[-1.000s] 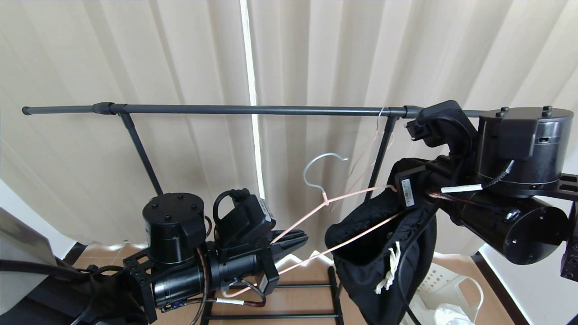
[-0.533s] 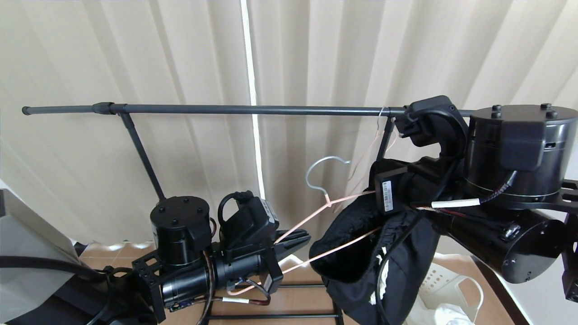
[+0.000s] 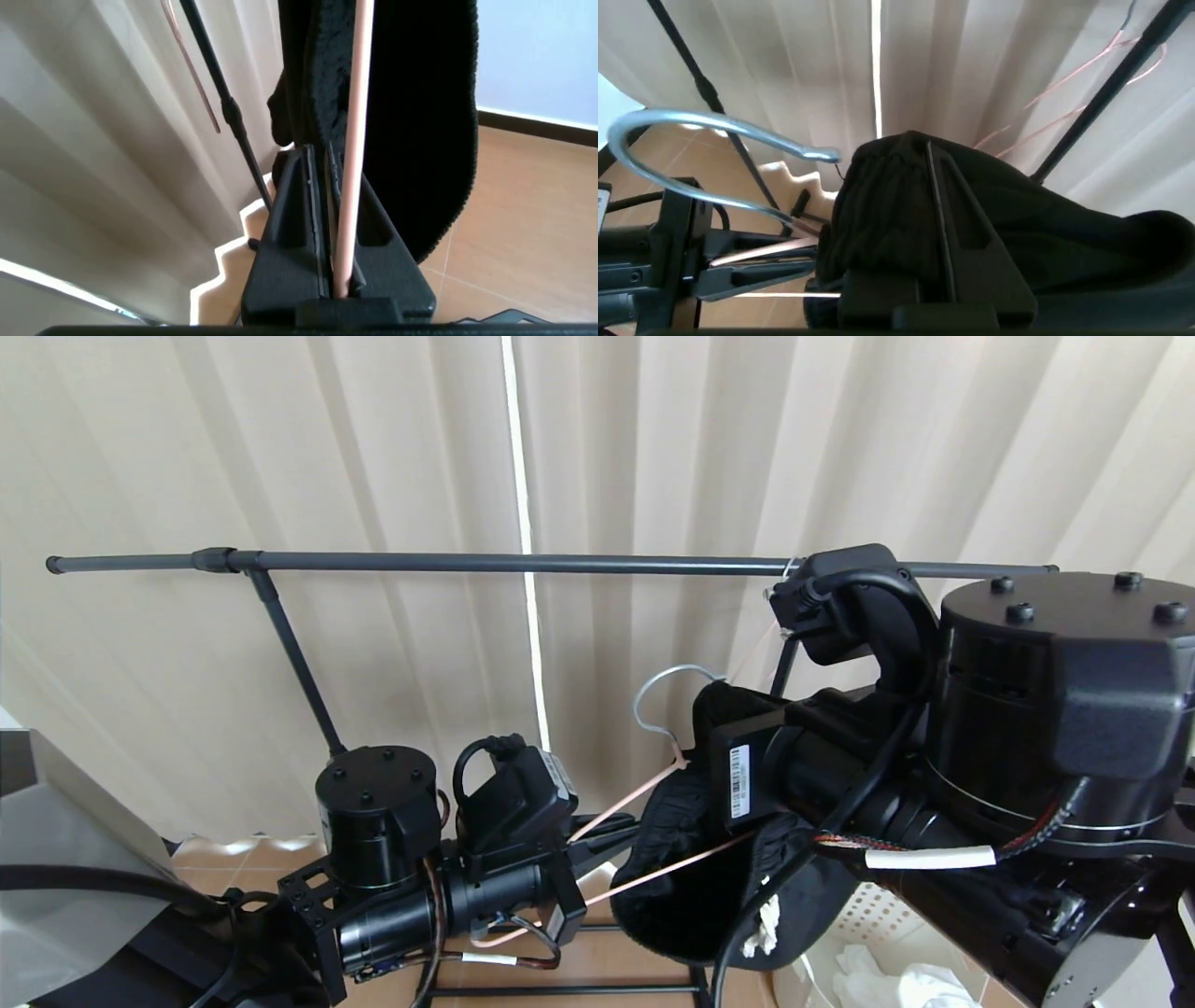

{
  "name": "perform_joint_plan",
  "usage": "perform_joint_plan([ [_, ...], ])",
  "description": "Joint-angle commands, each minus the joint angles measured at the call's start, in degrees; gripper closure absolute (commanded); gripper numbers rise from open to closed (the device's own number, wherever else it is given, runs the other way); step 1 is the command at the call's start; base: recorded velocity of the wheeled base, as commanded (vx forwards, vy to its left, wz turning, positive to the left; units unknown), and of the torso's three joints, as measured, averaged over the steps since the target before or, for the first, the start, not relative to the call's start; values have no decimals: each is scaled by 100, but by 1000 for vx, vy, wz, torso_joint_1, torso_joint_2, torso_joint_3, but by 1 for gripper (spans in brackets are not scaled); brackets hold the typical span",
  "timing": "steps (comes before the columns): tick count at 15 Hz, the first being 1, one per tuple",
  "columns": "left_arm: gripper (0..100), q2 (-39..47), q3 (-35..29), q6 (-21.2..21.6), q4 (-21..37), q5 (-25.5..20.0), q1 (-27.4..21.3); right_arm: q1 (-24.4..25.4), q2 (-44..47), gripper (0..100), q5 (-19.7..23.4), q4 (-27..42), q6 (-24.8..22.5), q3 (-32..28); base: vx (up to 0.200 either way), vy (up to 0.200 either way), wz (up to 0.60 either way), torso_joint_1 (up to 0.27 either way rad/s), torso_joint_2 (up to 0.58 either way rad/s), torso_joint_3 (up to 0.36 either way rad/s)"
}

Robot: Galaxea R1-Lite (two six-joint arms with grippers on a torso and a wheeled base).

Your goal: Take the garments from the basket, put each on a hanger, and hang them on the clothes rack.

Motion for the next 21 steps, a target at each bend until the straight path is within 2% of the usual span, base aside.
perform_joint_plan([
  [1, 100, -17, 9, -1, -2, 0, 0, 26, 72, 100, 2, -12, 23, -37, 0, 0, 0, 0, 0, 0],
  [4, 100, -17, 18, -1, -45, 0, 0, -44, 19, 100, -16, -12, 32, -37, 0, 0, 0, 0, 0, 0],
  [7, 100, -78, 35, -1, -204, 44, 0, -361, -60, 100, -227, -12, -30, -81, 0, 0, 0, 0, 0, 0],
  [11, 100, -158, 264, -1, -248, 44, 0, -554, -139, 100, -218, -21, -74, -177, 0, 0, 0, 0, 0, 0],
  [13, 100, -149, 334, -10, -432, 44, 0, -545, -95, 100, -209, -29, -47, -213, 0, 0, 0, 0, 0, 0],
  [21, 100, -140, 334, -282, -441, 44, 0, -97, -42, 100, -156, -29, 155, -265, 0, 0, 0, 0, 0, 0],
])
